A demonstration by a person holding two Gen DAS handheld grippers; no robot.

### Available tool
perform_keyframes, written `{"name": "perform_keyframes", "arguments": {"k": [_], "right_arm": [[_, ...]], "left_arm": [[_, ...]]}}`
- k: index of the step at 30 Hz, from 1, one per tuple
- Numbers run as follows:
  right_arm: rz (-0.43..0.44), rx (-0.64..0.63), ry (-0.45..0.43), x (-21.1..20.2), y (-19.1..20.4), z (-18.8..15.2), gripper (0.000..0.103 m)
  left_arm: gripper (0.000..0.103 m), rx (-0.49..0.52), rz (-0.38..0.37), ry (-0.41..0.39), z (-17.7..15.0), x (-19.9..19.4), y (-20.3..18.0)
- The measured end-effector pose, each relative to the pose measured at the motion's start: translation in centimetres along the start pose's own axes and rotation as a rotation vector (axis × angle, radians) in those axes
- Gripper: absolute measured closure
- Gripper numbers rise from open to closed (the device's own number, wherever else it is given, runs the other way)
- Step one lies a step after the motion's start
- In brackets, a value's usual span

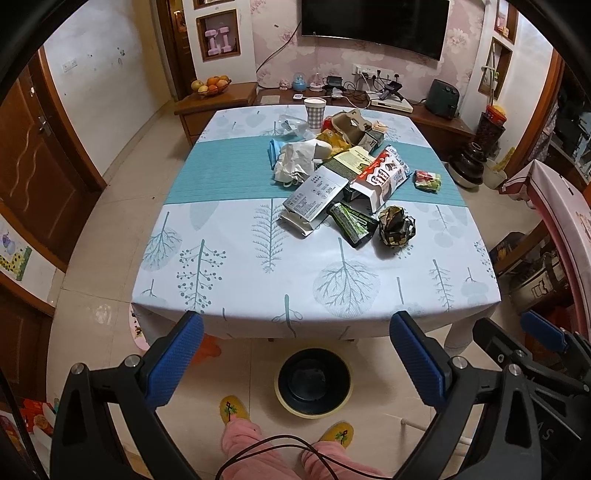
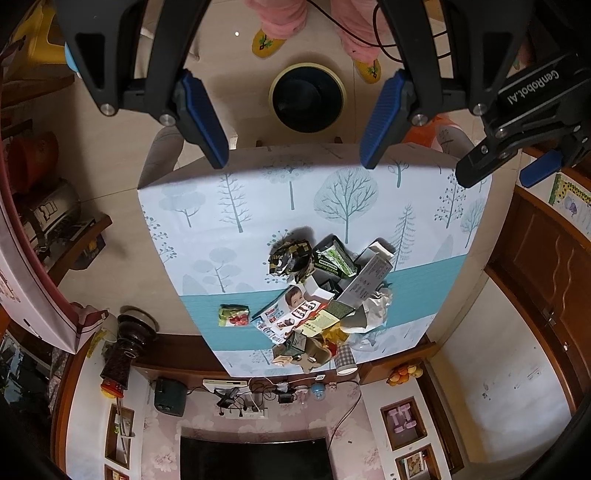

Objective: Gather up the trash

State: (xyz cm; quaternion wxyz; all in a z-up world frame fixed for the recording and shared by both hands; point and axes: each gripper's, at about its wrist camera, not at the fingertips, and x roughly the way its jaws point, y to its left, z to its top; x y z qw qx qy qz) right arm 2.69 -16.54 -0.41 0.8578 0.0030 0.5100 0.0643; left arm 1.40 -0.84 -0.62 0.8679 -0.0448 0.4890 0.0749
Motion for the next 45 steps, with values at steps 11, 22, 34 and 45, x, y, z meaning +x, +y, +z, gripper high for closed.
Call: {"name": "perform_keyframes", "arguments": {"k": [11, 22, 34, 45], "right_arm": [[0.018, -0.012, 0.004, 0.2, 0.0, 0.0, 0.029], [0.026, -0.026, 0.002, 0.0, 0.1, -0.2, 0.029], [0.07, -0.057, 0.004, -0.6, -0.1, -0.9, 0.029], [0.082, -0.054, -0.001, -0.4, 0.3, 0.0, 0.031]], "left_arm": [[0.004, -0.017, -0.003, 0.014, -0.1, 0.0, 0.1], [0.004, -0.034, 0.014, 0.017, -0.9, -0.5, 0.2], [0.004, -0.05, 0.045, -0.009, -2.2, -2.5, -0.2], [0.004, 0.014, 0.104, -0.018, -0.7, -1.8, 0.0]]}}
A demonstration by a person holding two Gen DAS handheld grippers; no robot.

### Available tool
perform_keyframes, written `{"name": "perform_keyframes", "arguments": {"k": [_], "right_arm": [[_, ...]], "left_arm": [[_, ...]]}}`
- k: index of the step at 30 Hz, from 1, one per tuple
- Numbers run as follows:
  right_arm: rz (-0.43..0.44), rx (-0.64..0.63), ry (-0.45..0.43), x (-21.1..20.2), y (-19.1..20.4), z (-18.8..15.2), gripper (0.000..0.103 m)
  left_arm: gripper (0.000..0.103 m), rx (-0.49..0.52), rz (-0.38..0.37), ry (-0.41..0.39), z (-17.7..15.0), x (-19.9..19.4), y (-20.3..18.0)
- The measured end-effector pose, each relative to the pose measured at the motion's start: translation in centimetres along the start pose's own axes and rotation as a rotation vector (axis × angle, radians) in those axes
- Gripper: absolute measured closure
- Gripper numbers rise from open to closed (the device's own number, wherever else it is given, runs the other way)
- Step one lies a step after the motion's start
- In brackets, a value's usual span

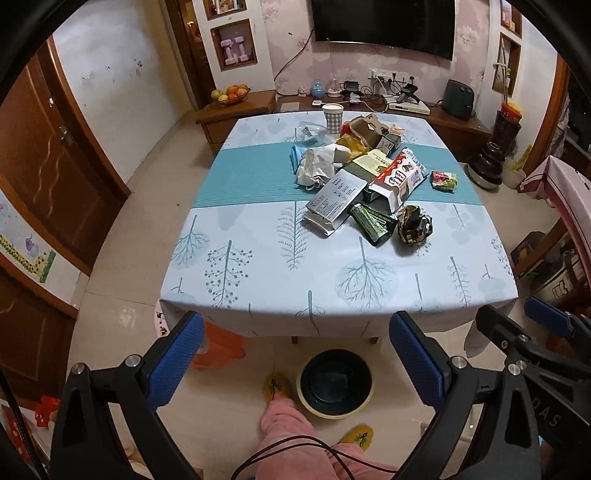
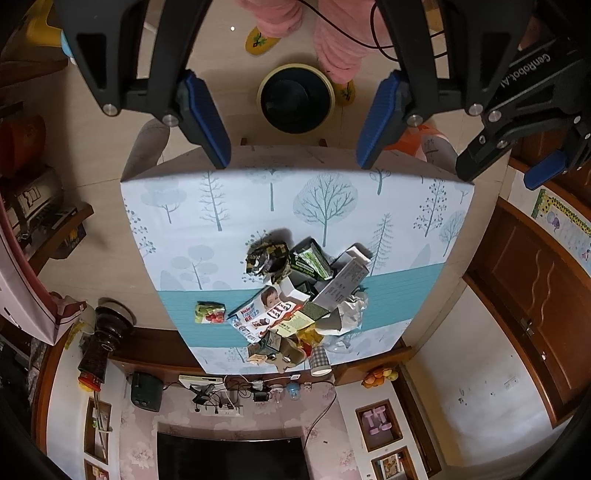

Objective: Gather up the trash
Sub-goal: 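Grasp the silver box with the left tool while the right tool grasps the yellow-black wrapper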

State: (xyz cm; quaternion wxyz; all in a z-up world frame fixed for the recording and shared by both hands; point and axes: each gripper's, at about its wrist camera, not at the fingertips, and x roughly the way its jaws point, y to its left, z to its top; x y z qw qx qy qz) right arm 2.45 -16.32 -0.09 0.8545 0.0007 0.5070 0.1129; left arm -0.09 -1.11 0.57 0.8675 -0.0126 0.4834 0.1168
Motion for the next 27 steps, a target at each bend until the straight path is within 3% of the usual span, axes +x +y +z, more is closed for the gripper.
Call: {"name": "perform_keyframes", "arguments": {"k": [11, 18, 27], "right_arm": [[-0.044, 0.034, 0.002, 2.2, 0.1, 3.6, 0.032], [-0.057, 0.133, 0.041, 6.6, -1.1, 7.2, 0.033], [-0.069, 0.206, 0.136, 14.7, -2.4, 10.6, 0.033]], "left_arm": [[0.005, 0.098, -0.1, 0.073, 6.1, 5.8, -0.1], [0.005, 0.189, -0.154, 0.139, 10.7, 11.7, 0.1], [0.005, 0.221, -0.234, 0.267, 14.9, 21.0, -0.4]]}}
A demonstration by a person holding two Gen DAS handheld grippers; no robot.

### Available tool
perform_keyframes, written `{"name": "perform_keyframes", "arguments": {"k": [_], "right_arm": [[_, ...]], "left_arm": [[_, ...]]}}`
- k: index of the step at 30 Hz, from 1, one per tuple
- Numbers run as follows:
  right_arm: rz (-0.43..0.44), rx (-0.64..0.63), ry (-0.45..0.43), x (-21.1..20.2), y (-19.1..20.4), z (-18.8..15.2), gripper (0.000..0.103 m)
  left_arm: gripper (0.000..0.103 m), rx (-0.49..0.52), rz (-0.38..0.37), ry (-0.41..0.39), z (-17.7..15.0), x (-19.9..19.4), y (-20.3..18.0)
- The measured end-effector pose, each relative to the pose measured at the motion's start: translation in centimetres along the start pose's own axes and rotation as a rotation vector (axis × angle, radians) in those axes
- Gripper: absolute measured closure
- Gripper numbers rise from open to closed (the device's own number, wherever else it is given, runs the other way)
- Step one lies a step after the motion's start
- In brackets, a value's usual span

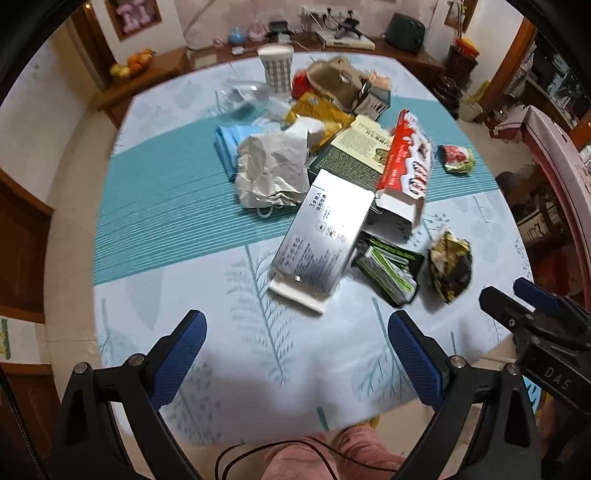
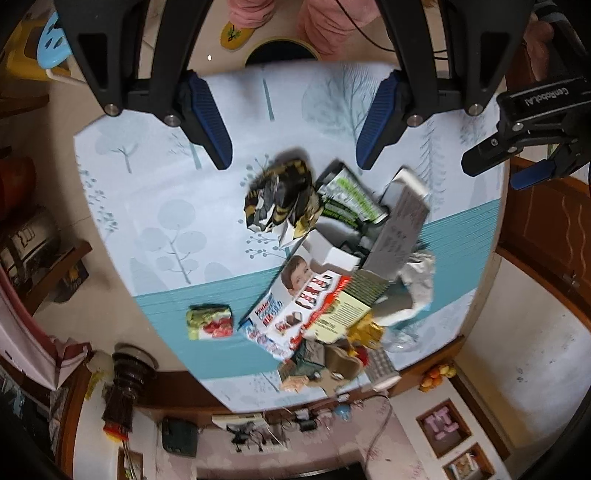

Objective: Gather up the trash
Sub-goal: 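Grasp the silver box with the left tool while the right tool grasps the yellow-black wrapper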

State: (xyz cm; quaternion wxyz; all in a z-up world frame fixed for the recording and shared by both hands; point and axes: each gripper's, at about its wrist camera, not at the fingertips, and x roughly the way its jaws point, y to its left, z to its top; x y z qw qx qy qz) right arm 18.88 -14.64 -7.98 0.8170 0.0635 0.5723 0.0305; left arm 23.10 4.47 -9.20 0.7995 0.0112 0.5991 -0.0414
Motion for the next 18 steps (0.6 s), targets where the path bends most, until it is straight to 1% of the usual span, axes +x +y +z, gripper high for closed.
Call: {"name": "perform_keyframes", "arguments": {"k": [4, 10, 12, 18], "right_arm": [[-0.007, 0.029, 0.031, 3.1, -0.1, 1.4, 0.033], [-0.027, 0.056, 0.074, 6.5, -0.4, 2.7, 0.034], [-0.026, 0.057, 0.086, 7.2, -0.4, 2.9, 0.037], [-0.025, 0.036, 0.079, 7.9, -0.1, 3.3, 0.037]], "left_arm": [[0.005, 0.02, -0.012, 0.05, 2.1, 3.3, 0.4], [0.005, 0.062, -0.02, 0.104, 4.0, 6.5, 0.4], [0.005, 0.065, -0.03, 0.12, 4.5, 7.3, 0.4], [0.005, 0.053, -0.065, 0.162, 5.4, 9.4, 0.4]]}}
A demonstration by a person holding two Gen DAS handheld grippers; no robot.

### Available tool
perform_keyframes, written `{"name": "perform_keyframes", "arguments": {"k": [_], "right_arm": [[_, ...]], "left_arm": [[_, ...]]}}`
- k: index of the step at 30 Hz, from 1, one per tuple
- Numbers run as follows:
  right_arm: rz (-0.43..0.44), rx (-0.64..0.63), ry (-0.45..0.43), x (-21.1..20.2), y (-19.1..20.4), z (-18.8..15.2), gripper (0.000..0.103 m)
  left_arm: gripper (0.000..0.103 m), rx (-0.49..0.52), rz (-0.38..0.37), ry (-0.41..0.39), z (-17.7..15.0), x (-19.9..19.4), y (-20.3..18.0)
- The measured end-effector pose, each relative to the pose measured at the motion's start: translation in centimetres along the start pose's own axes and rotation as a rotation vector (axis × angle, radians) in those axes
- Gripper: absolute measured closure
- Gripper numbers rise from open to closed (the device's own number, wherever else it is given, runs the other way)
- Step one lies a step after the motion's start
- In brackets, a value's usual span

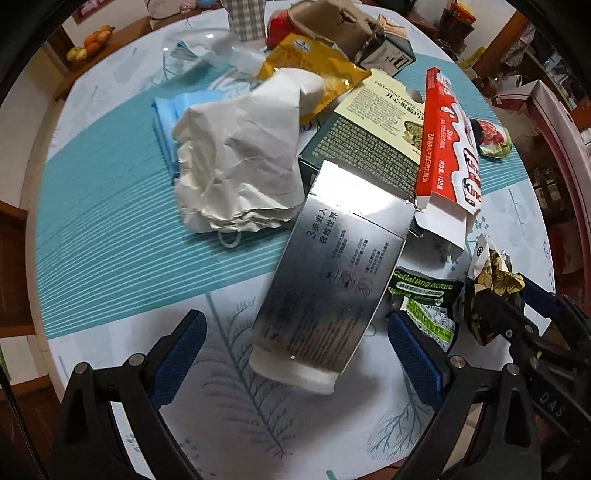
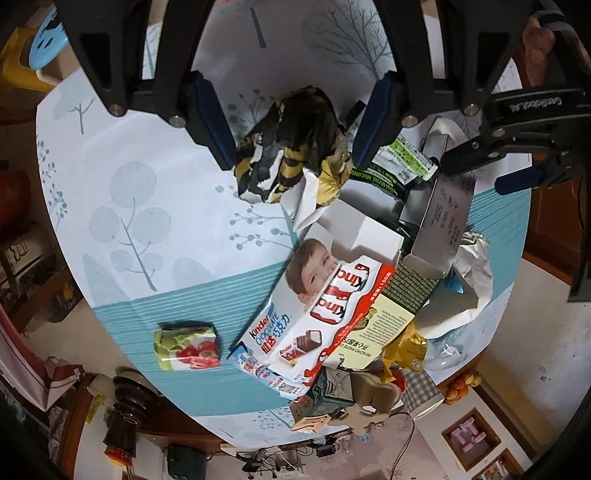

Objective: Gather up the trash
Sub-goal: 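Grasp the silver box with the left tool while the right tool grasps the yellow-black wrapper, then carry the silver box and yellow-black wrapper down toward the black trash bin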

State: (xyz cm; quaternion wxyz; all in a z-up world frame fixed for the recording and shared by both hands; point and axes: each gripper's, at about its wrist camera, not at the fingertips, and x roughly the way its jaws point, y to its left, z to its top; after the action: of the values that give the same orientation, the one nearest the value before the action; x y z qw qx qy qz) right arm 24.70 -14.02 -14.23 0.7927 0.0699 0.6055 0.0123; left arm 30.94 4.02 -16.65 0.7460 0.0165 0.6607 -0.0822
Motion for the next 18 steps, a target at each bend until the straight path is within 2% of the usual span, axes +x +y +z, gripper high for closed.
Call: {"name": "perform_keyframes", "arguments": {"k": [3, 8, 9, 11, 14, 18], "right_arm": [[-0.009, -0.014, -0.006, 0.1, 0.3, 0.0, 0.037], [-0.02, -0.016, -0.009, 0.2, 0.5, 0.0, 0.037], [-0.021, -0.014, -0.009, 0.2, 0.5, 0.0, 0.036], [-0.027, -0.018, -0.015, 0.2, 0.7, 0.0, 0.036], [-0.029, -0.022, -0.015, 0.2, 0.8, 0.0, 0.035], [-0.031, 0.007, 0.026, 0.8, 0.2, 0.1, 0.032]], "left_arm": [[0.005, 0.008, -0.016, 0.006, 0.4, 0.4, -0.2], [0.007, 0.035, 0.009, 0.033, 1.0, 2.3, -1.8], [0.009, 0.034, 0.008, 0.034, 1.0, 2.5, -2.0], [0.021, 0.03, 0.003, 0.044, 1.0, 3.0, -2.3], [0.031, 0.021, 0.01, 0.042, 1.0, 3.4, -2.4], [0.033, -0.005, 0.0, 0.031, 1.2, 3.6, -2.2]]}}
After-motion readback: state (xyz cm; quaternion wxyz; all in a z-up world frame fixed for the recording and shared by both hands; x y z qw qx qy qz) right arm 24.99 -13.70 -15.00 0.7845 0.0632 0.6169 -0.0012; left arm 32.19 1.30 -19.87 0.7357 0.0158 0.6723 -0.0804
